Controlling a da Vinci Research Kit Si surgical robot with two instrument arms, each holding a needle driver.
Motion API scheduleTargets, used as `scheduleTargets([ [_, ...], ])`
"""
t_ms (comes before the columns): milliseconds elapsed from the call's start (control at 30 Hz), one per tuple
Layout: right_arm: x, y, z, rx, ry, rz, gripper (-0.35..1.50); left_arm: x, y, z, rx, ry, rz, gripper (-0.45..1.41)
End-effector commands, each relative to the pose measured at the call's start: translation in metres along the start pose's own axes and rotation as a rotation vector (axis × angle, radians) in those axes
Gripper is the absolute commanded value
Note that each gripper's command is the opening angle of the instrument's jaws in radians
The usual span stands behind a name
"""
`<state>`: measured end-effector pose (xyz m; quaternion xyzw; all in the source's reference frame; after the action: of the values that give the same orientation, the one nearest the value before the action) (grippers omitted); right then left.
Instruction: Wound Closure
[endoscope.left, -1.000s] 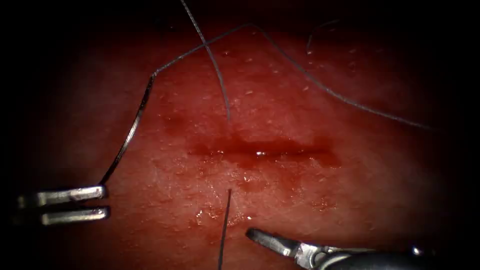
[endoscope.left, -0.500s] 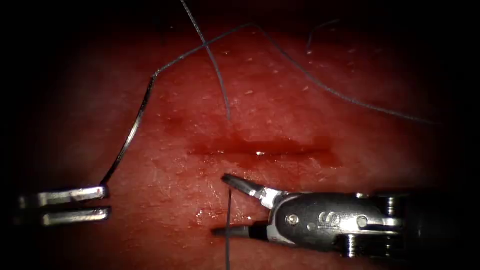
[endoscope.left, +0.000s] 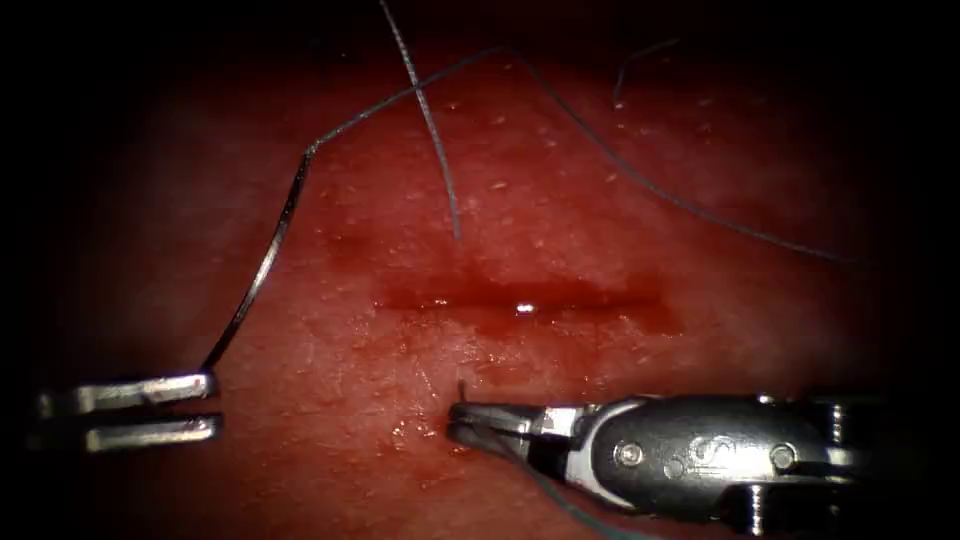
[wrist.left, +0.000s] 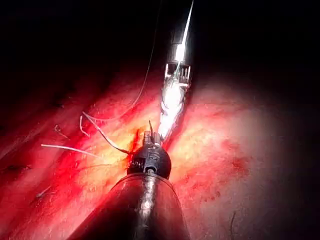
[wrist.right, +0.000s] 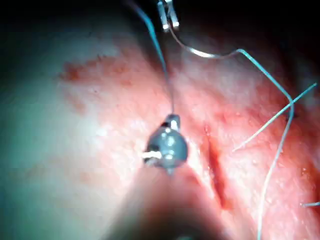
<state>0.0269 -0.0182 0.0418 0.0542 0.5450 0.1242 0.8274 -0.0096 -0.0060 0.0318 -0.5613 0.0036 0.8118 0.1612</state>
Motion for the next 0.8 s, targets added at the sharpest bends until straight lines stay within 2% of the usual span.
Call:
scheduleTargets([
  [33, 0.0009, -0.0016, -0.0002, 0.01, 0.01, -0.008, -0.35, -0.0002, 0.0001, 0.0007, 0.0, 0.001, 0.001, -0.45],
  [267, 0.0044, -0.0052, -0.0023, 0.03, 0.023, -0.045, -0.35, -0.0002, 0.0001, 0.0007, 0.0, 0.001, 0.001, -0.45],
  [467, 0.0053, -0.0069, -0.0021, 0.064, 0.032, -0.051, -0.35, -0.0002, 0.0001, 0.0007, 0.0, 0.001, 0.001, -0.45],
  [567, 0.0053, -0.0068, -0.0018, 0.061, 0.031, -0.05, -0.35, -0.0002, 0.0001, 0.0008, 0.001, 0.001, 0.001, -0.45],
  [600, 0.0053, -0.0066, -0.0017, 0.059, 0.03, -0.049, -0.15, -0.0002, 0.0001, 0.0008, 0.001, 0.0, 0.001, -0.45],
  [633, 0.0052, -0.0062, -0.0015, 0.06, 0.03, -0.048, 0.48, -0.0002, 0.0001, 0.0008, 0.001, 0.0, 0.001, -0.45],
  [667, 0.005, -0.0059, -0.0014, 0.056, 0.029, -0.048, 0.83, -0.0002, 0.0001, 0.0008, 0.001, 0.0, 0.001, -0.45],
  [733, 0.0047, -0.0053, -0.0016, 0.041, 0.022, -0.047, 1.1, -0.0001, 0.0, 0.0008, 0.0, 0.001, 0.0, -0.45],
  [800, 0.0041, -0.0044, -0.0022, 0.042, 0.009, -0.041, 1.11, -0.0001, -0.0001, 0.0008, 0.001, 0.004, -0.001, -0.45],
])
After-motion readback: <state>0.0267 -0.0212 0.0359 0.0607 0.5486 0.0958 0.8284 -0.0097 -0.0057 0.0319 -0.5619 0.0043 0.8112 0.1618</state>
